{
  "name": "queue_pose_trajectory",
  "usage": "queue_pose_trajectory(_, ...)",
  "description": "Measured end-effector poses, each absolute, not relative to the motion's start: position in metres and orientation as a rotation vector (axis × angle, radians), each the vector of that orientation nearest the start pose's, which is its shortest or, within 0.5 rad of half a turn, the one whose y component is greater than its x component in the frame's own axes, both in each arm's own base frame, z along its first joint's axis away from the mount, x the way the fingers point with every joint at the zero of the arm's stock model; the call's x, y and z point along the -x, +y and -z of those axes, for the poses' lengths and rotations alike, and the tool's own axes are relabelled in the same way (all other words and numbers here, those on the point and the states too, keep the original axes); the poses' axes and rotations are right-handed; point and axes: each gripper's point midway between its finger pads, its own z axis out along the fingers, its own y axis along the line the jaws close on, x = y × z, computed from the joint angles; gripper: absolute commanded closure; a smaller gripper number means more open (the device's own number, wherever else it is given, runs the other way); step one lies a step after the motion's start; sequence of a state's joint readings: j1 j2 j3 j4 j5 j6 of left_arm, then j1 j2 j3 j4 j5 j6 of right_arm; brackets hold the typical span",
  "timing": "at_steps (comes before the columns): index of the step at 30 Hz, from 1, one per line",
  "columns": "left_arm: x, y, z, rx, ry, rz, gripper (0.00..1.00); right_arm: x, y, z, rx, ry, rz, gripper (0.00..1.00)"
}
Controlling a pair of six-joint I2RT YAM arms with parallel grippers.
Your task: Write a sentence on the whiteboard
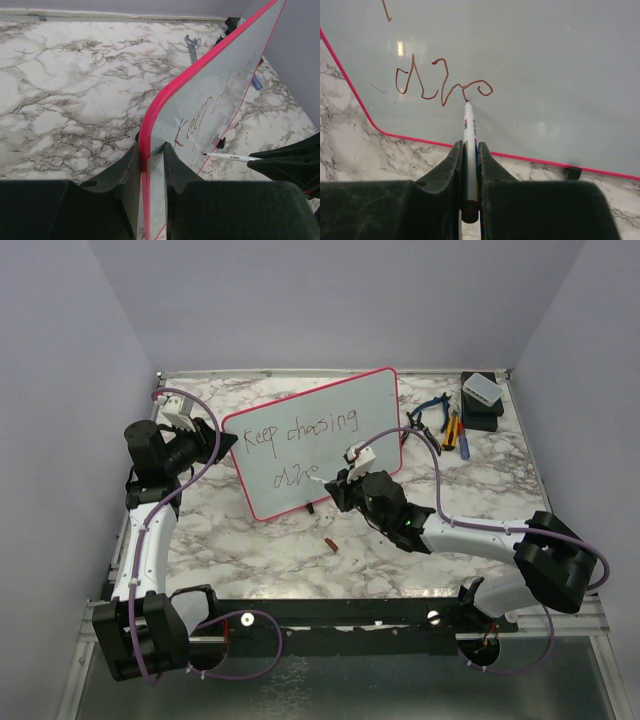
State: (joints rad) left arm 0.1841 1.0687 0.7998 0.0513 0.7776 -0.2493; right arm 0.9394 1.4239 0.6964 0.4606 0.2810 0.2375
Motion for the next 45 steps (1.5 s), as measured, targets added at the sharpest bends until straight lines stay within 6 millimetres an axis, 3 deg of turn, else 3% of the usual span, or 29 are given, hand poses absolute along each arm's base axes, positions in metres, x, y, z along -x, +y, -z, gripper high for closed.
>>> queue_pose_trajectory(9,-0.342,-0.069,-0.257,-0.181,1.774,0.738,1.00,-0.288,0.303,-0.151,0.407,1.826,-0.481,0.99)
queue_pose_trajectory(18,-0.342,-0.069,-0.257,-0.181,1.772,0.738,1.00,-0.289,0.283,-0.183,0.362,1.750,-0.450,0.99)
queue_pose_trajectory(28,-0.342,-0.069,-0.257,-0.181,1.772,0.738,1.00,-0.296,0.281,-0.159,0.400,1.795,-0.386,0.99)
queue_pose_trajectory(45,-0.342,-0.069,-0.257,-0.181,1.772,0.738,1.00,-0.295,0.294,-0.162,0.442,1.785,-0.450,0.99)
